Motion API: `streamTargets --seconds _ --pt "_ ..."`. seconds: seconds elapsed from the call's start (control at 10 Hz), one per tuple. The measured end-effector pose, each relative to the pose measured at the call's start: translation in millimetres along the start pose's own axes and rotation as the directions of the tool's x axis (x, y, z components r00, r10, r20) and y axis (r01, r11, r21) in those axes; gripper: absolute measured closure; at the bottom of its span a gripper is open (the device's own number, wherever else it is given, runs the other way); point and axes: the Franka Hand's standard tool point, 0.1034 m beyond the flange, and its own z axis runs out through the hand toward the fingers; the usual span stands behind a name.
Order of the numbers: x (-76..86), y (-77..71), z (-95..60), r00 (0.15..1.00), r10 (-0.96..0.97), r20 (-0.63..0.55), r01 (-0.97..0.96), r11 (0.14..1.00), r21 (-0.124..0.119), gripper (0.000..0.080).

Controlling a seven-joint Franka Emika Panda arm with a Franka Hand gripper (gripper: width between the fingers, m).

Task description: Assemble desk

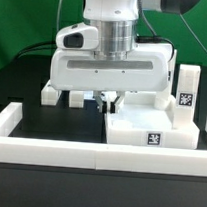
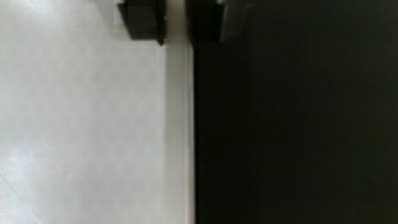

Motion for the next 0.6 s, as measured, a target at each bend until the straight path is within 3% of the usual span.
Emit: streamTargets --seconds 0.2,0.6 --pt "-0.4 2.1 -0.1 0.989 -0.145 0.008 0.145 0.989 -0.012 0.0742" --pt "23.6 -18.5 -0.7 0.934 -0.358 0.011 0.358 0.933 -0.043 0.0742"
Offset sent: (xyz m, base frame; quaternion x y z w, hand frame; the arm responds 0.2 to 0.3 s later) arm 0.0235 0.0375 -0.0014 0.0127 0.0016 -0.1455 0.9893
